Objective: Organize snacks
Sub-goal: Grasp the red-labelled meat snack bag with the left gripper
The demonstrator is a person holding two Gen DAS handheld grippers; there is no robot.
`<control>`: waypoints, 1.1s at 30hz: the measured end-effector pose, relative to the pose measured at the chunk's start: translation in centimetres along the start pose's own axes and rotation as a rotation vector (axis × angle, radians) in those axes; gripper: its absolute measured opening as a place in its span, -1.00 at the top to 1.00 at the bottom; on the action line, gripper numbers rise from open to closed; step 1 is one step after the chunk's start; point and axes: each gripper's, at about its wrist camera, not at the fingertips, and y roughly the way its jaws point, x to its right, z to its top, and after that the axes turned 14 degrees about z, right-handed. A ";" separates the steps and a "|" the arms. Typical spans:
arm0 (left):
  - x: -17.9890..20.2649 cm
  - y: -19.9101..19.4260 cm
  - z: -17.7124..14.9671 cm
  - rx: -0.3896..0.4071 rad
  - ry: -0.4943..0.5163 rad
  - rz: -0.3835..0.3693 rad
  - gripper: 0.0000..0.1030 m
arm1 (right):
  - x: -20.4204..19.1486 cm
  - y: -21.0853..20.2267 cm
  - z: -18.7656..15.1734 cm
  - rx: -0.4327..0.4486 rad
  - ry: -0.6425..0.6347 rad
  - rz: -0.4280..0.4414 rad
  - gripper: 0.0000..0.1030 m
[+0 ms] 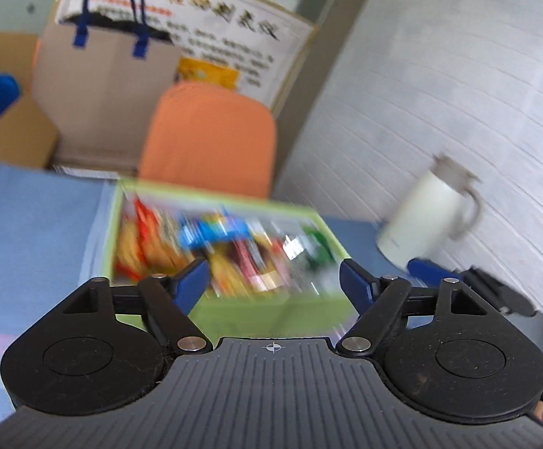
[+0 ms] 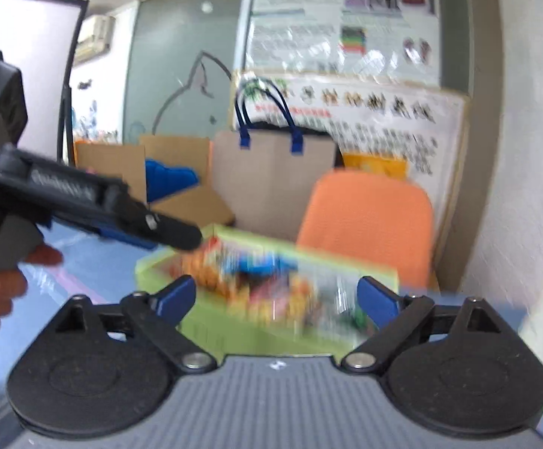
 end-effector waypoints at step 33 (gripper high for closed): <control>3.4 -3.4 -14.6 -0.337 0.039 -0.008 -0.09 | -7.9 -4.8 -11.1 -0.159 0.177 0.076 -0.81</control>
